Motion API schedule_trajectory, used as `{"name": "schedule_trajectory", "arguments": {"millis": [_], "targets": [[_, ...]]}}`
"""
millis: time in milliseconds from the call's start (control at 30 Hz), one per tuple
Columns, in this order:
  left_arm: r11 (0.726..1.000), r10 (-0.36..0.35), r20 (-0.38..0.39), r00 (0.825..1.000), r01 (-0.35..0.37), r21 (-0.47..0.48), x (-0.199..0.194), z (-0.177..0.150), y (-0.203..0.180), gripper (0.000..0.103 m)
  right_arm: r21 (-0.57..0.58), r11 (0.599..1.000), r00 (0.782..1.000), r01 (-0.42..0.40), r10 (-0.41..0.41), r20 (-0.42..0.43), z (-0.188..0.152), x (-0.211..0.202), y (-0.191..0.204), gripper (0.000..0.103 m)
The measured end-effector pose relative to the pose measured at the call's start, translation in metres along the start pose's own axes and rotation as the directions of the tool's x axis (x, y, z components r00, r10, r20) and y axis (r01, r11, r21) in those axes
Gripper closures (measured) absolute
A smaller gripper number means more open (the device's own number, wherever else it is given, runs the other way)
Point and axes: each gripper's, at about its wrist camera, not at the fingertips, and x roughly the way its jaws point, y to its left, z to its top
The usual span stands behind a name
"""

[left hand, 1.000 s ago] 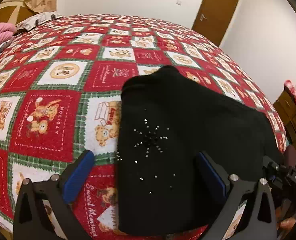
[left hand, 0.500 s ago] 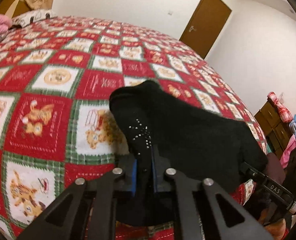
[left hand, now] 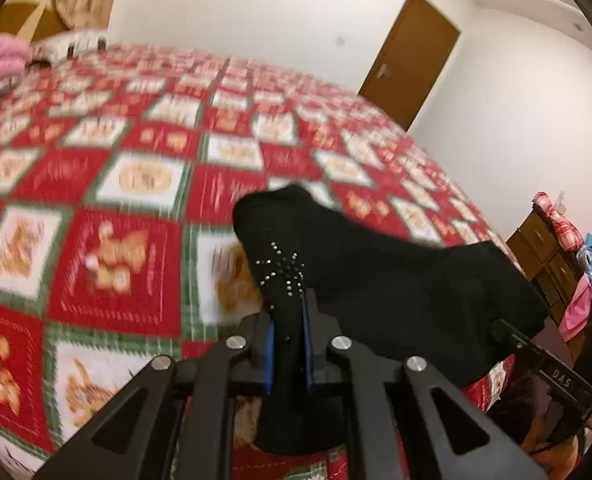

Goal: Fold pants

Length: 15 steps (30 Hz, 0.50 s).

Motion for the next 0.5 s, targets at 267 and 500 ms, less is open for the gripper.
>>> {"name": "schedule_trajectory", "arguments": {"millis": [267, 500], "targets": [[0.995, -0.011, -0.045, 0.999, 0.007, -0.103, 0.009, 0.000, 0.025, 0.028, 0.052, 0.998, 0.999, 0.031, -0.030, -0.029, -0.008, 0.005, -0.018, 0.071], [0.995, -0.091, -0.095, 0.991, 0.085, -0.057, 0.030, 0.003, 0.009, 0.069, 0.074, 0.996, 0.997, 0.045, -0.040, -0.061, -0.017, 0.017, -0.025, 0.071]]}}
